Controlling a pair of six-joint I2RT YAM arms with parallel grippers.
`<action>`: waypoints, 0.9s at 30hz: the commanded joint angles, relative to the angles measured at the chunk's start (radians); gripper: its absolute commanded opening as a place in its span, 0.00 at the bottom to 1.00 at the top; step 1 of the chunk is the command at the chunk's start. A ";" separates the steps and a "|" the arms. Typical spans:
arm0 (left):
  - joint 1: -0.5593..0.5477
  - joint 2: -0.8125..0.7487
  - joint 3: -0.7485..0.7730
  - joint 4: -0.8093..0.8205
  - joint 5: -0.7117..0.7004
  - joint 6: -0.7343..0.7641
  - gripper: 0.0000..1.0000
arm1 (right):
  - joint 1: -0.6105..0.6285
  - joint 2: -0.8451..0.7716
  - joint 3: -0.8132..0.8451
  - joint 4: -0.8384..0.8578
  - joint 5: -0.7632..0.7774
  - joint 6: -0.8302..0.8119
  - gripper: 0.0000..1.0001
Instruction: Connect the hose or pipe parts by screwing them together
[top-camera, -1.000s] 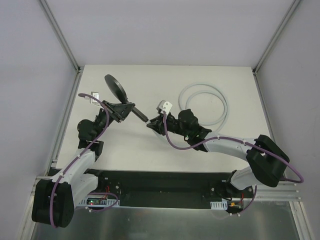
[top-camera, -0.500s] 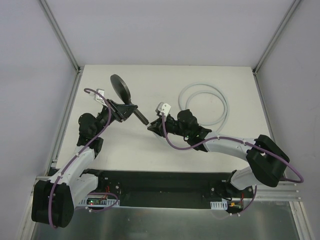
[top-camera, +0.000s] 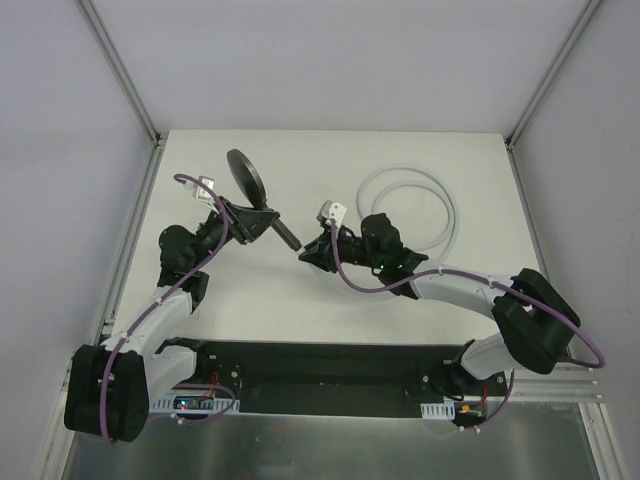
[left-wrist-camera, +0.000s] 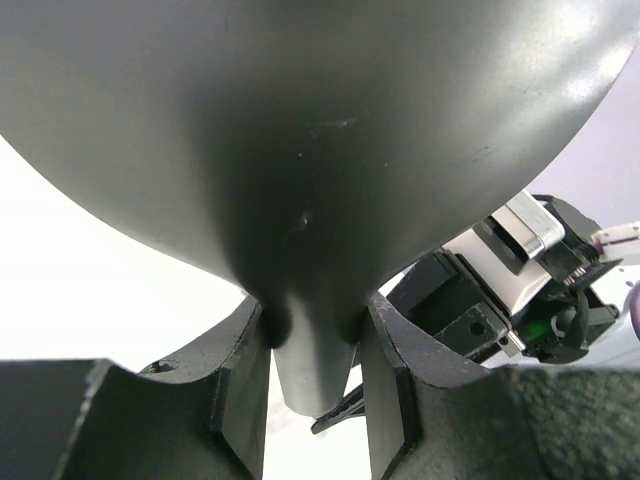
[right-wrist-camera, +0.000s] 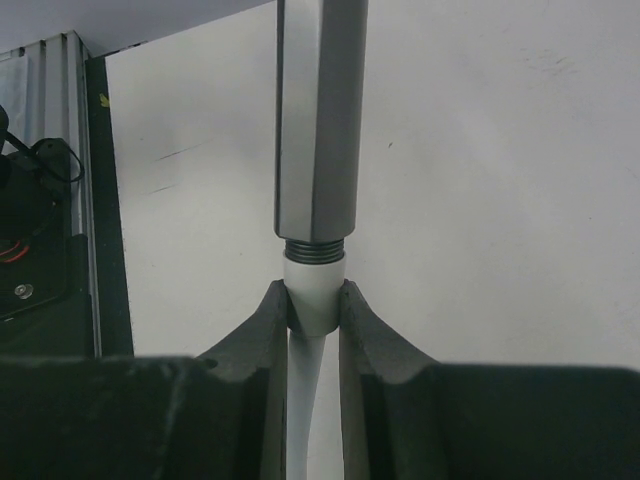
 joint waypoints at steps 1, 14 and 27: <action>-0.023 0.018 -0.017 0.109 0.207 -0.020 0.00 | -0.031 -0.072 0.036 0.275 -0.099 0.035 0.01; -0.023 0.172 -0.020 0.462 0.318 -0.181 0.00 | -0.145 -0.044 -0.008 0.506 -0.329 0.240 0.01; -0.039 0.290 0.007 0.723 0.361 -0.290 0.00 | -0.220 0.060 0.027 0.755 -0.470 0.522 0.01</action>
